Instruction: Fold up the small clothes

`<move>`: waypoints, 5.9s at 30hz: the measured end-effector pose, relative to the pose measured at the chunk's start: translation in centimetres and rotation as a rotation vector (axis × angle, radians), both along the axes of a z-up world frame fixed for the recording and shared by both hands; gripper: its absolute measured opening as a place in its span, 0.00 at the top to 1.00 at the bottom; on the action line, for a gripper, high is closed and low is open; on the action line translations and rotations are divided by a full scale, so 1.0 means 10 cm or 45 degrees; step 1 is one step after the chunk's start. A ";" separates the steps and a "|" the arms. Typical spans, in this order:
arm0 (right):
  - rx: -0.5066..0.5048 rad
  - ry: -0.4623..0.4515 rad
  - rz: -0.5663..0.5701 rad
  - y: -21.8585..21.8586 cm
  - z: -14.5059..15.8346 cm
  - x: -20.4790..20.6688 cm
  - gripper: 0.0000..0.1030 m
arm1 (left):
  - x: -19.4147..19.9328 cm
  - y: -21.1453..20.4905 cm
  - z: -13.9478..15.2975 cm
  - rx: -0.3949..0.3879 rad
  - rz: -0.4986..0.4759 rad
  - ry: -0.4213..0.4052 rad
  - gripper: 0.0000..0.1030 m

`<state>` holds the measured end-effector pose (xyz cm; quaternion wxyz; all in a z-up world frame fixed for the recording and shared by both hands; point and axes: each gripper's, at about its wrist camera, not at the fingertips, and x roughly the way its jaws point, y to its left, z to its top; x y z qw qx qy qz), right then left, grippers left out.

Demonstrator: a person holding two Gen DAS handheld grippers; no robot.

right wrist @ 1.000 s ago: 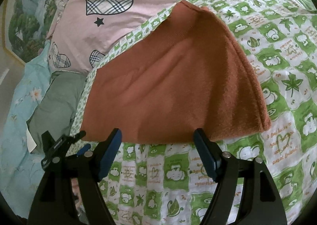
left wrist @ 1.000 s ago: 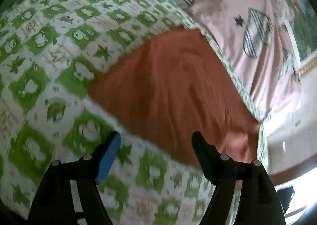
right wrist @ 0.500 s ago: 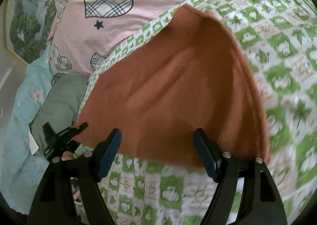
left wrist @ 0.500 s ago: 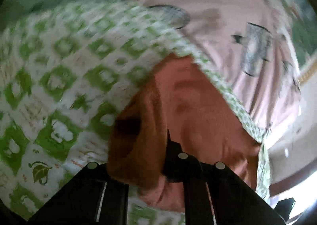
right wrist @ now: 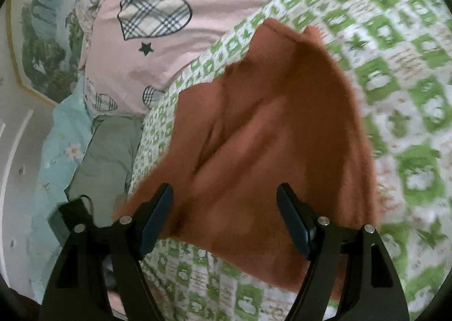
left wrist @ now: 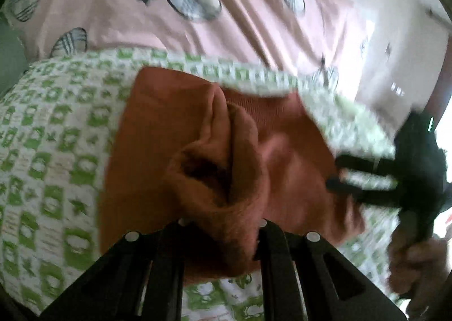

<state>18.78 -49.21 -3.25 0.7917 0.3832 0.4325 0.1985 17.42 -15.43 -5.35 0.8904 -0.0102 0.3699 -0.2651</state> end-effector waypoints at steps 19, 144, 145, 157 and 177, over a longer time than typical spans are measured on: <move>-0.187 -0.040 0.325 0.88 0.16 1.31 0.83 | -0.57 -0.53 0.09 0.512 -0.025 -0.469 0.91; -0.213 -0.142 0.269 1.13 0.20 -0.57 0.48 | 1.41 2.44 -0.19 -0.309 0.096 0.456 0.75; -0.215 -0.152 0.274 1.15 0.23 -0.54 0.48 | 1.43 2.50 -0.24 -0.351 0.118 0.493 0.73; -0.197 -0.026 0.332 1.44 -0.01 -0.08 0.89 | 1.35 2.57 -0.28 -0.478 0.148 0.555 0.57; -0.183 -0.033 0.299 1.17 -0.16 -0.29 0.89 | 1.57 2.43 0.06 -0.471 0.160 0.358 0.98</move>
